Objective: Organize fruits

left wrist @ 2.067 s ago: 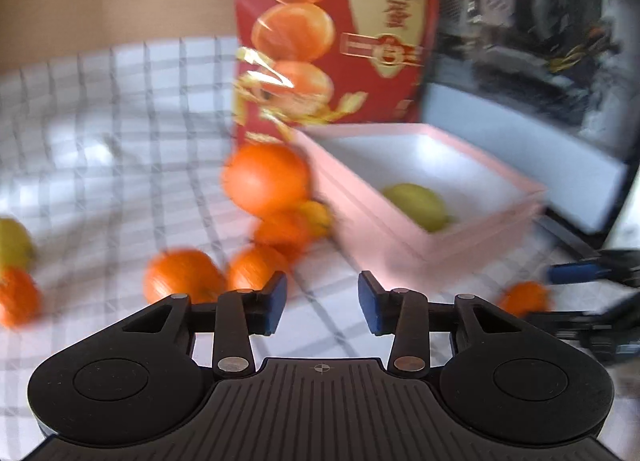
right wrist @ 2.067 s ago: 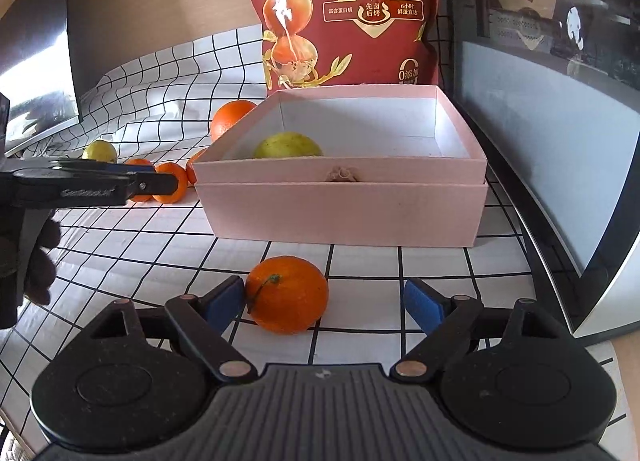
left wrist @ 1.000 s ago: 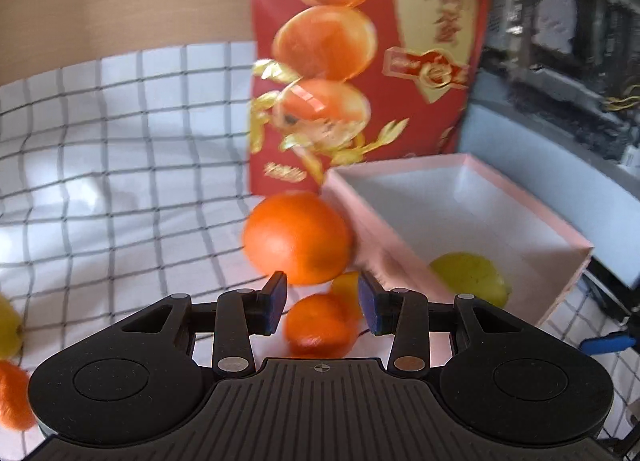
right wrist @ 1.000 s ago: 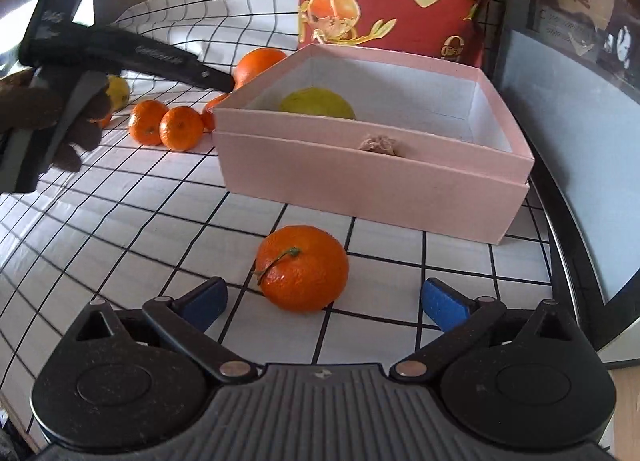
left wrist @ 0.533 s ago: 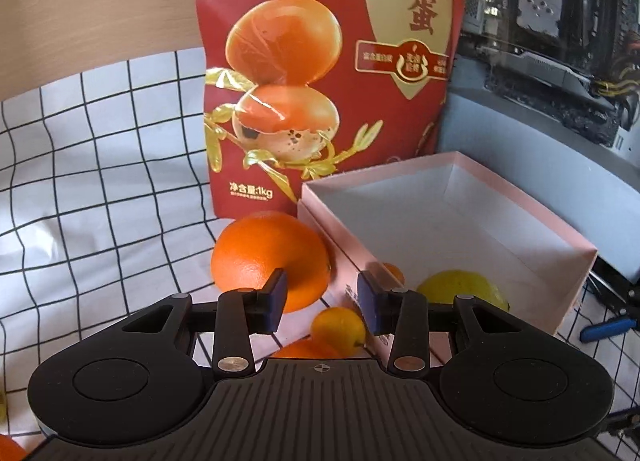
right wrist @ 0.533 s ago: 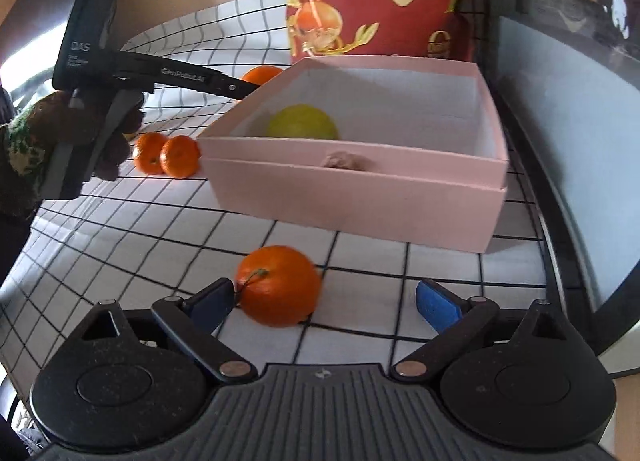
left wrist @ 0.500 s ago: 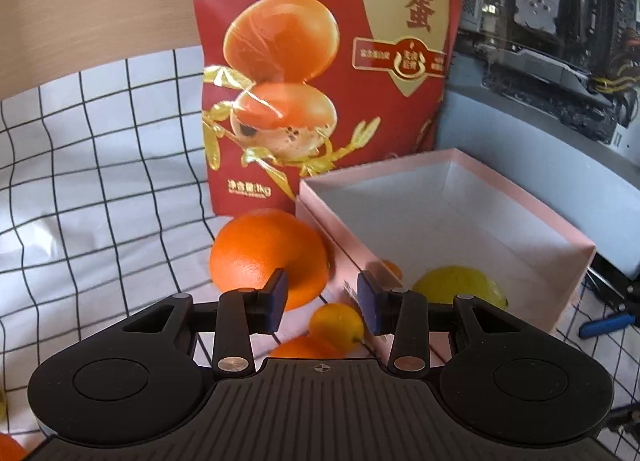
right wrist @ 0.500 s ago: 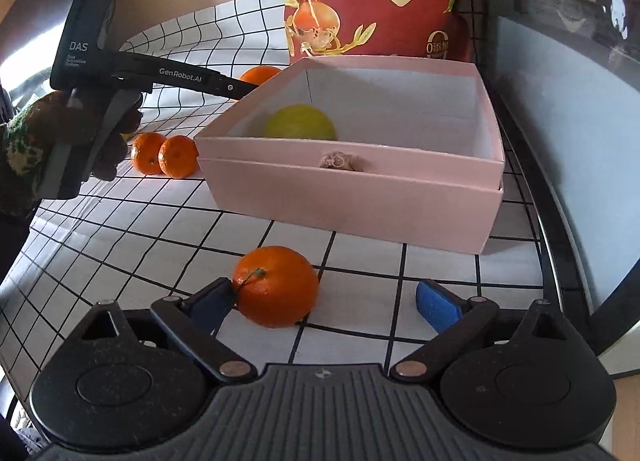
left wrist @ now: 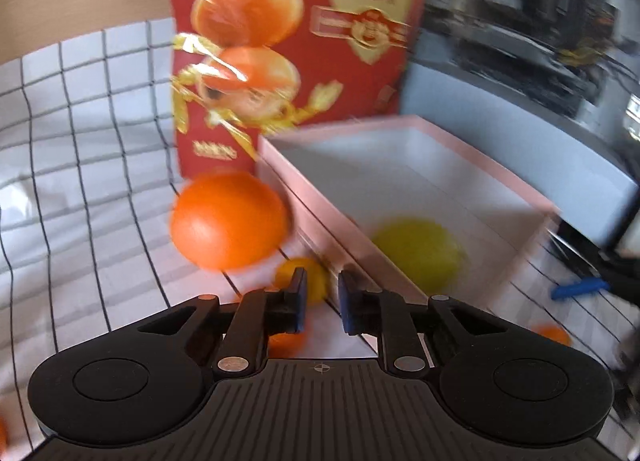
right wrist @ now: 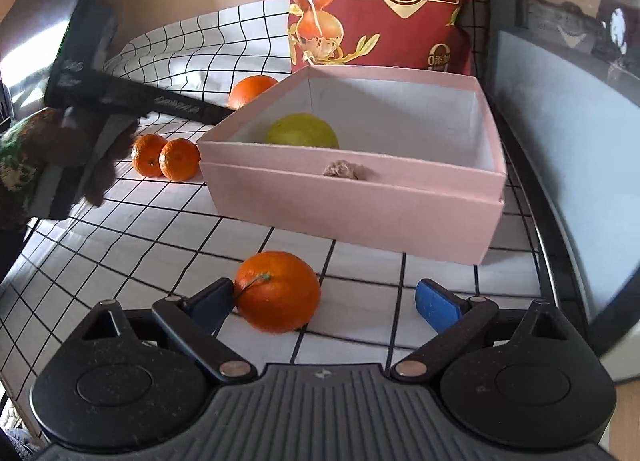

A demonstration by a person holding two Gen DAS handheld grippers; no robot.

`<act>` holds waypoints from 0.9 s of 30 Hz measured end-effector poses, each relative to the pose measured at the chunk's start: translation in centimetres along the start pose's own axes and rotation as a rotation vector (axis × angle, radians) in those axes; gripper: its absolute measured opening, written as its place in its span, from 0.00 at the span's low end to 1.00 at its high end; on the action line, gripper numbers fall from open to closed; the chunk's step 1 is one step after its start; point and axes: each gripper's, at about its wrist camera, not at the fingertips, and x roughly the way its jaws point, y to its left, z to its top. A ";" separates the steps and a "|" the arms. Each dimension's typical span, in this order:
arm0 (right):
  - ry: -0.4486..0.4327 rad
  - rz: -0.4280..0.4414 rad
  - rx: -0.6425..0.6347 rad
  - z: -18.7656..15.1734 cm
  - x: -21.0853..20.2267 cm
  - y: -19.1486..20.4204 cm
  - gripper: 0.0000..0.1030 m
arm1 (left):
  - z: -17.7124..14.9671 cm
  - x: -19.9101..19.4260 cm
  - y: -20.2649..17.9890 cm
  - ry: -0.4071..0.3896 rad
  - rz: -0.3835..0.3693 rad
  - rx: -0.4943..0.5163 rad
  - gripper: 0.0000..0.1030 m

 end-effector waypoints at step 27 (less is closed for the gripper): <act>-0.044 -0.035 -0.031 -1.9 -1.8 1.4 0.95 | -5.5 -7.8 1.3 -0.216 0.257 -0.195 0.24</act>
